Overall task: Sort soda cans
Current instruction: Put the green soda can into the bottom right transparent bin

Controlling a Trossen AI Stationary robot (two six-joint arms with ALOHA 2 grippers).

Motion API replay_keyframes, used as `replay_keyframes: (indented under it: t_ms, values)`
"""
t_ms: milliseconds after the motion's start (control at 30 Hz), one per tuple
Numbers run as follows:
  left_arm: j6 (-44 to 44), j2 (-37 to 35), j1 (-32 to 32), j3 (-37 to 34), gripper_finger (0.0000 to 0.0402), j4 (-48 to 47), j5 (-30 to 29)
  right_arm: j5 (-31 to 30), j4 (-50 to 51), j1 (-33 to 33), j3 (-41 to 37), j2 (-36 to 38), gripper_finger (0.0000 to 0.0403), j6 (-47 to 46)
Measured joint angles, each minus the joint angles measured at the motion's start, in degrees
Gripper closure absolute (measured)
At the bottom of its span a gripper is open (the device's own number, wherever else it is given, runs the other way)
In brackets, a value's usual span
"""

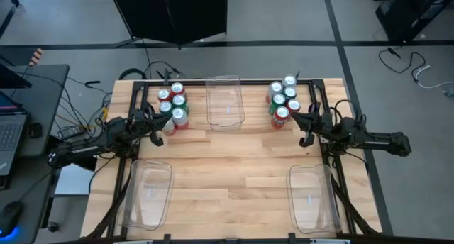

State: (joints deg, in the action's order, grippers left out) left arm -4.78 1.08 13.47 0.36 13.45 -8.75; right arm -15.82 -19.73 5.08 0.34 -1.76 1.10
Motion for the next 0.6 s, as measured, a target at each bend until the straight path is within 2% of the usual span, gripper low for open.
replay_keyframes:
  t_ms: [100,267,433,600]
  values:
    - [0.0,0.0,0.0,0.0,0.0392,-0.1,0.0,-0.4,-1.3,0.0,0.1,-1.6,0.0386,-1.7]
    - [0.0,0.0,0.0,0.0,0.0392,-1.7,0.0,-4.8,1.8,0.0,3.8,-6.8,0.0358,-4.7]
    - [0.0,0.0,0.0,0.0,0.0392,-2.1,0.0,-8.8,8.9,0.0,11.0,-14.2,0.0331,-7.3]
    - [0.0,0.0,0.0,0.0,0.0392,-2.2,0.0,-13.6,22.3,0.2,20.2,-22.5,0.0305,-10.6]
